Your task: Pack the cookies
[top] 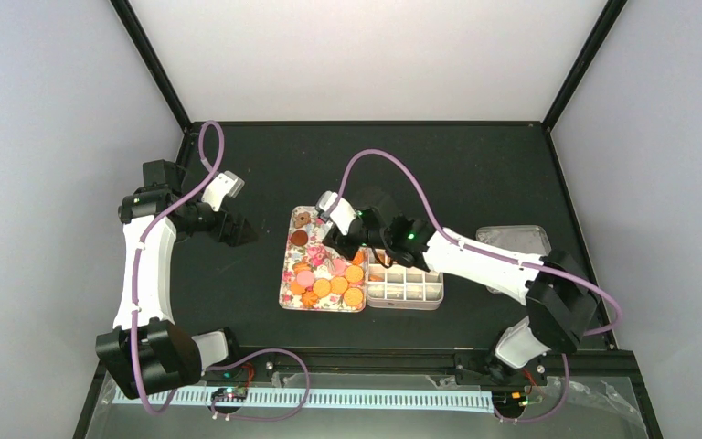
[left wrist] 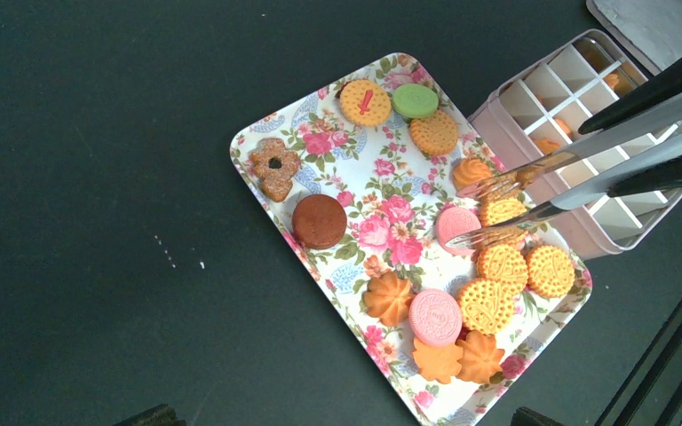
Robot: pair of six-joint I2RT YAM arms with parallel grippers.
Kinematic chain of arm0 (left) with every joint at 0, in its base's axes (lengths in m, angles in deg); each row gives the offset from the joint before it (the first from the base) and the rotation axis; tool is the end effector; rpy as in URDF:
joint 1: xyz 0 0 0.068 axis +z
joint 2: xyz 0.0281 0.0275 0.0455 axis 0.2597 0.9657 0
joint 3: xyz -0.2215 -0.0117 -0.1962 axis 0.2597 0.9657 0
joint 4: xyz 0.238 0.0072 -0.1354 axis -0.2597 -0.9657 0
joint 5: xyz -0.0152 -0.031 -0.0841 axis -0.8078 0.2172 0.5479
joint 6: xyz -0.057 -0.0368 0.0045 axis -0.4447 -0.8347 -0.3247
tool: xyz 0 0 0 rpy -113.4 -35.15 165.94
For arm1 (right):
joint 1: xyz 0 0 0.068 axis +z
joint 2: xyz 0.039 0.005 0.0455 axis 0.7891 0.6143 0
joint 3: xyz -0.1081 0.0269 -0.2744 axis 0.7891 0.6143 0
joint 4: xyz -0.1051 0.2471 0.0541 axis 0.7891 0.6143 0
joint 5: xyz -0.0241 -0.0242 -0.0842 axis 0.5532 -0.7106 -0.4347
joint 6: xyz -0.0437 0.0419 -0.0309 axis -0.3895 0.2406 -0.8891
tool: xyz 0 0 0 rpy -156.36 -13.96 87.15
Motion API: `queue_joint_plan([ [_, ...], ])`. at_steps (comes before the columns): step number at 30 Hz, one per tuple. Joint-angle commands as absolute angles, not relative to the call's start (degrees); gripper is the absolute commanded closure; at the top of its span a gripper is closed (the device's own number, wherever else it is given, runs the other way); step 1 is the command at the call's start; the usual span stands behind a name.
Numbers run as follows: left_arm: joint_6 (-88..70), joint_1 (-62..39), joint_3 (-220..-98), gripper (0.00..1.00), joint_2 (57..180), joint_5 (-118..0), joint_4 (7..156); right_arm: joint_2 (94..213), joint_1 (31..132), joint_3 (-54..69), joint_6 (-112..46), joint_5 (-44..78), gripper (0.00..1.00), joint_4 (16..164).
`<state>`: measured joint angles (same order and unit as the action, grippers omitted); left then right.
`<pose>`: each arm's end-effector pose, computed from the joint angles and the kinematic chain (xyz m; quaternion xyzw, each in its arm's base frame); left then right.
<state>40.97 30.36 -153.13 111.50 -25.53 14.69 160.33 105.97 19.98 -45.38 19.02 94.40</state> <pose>0.2219 0.0230 0.3263 0.2567 0.8820 -0.2247 0.3251 0.2162 0.3120 0.2810 -0.4651 0.7305 0.2707 0.4206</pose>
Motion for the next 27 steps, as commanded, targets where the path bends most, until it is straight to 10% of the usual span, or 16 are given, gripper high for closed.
queue_joint_plan([
  [1, 42.35, 30.64, -155.27, 0.01, 110.68, -24.29, 13.16, 162.15, 105.80, 18.97, -45.42, 19.71, 0.68, 92.33],
  [12, 42.26, 30.68, -155.27, 0.01, 110.92, -24.43, 13.49, 164.96, 105.60, 20.10, -46.13, 18.00, 0.68, 92.08],
  [19, 42.26, 30.64, -155.36, 0.01, 110.85, -24.44, 13.46, 162.53, 105.60, 19.27, -44.79, 17.80, 0.95, 92.13],
  [27, 42.26, 30.67, -155.32, 0.01, 110.70, -24.17, 13.45, 158.86, 105.58, 18.32, -44.21, 18.27, 0.99, 92.37],
])
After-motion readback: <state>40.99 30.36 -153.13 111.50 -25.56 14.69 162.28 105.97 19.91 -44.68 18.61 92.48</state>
